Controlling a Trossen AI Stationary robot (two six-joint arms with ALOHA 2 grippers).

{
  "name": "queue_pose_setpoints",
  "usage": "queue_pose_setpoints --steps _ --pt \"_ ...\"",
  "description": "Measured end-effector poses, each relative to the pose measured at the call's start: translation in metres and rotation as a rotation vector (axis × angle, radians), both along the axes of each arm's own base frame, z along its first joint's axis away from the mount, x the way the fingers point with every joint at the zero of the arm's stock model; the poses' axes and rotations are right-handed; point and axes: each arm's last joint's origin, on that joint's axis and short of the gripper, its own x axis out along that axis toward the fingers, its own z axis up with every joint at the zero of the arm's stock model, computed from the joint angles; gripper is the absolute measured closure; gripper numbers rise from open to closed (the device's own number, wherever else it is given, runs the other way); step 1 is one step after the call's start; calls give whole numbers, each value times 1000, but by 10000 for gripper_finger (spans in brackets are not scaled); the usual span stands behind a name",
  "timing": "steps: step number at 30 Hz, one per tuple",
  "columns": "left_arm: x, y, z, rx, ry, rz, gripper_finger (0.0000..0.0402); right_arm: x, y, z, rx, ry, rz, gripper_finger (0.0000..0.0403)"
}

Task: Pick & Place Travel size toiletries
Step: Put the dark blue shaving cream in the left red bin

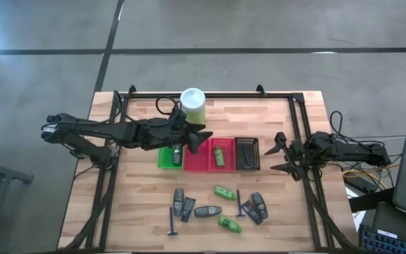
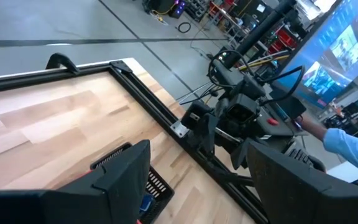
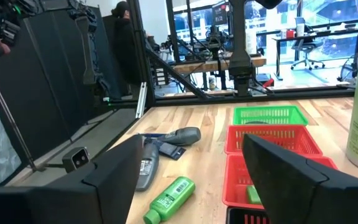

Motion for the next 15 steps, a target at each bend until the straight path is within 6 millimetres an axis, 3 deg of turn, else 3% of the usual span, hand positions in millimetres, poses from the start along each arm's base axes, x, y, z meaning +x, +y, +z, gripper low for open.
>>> queue_pose_setpoints --steps 15 --pt "0 0 0 117 41 -27 131 0 0 0 0 0 0 82"
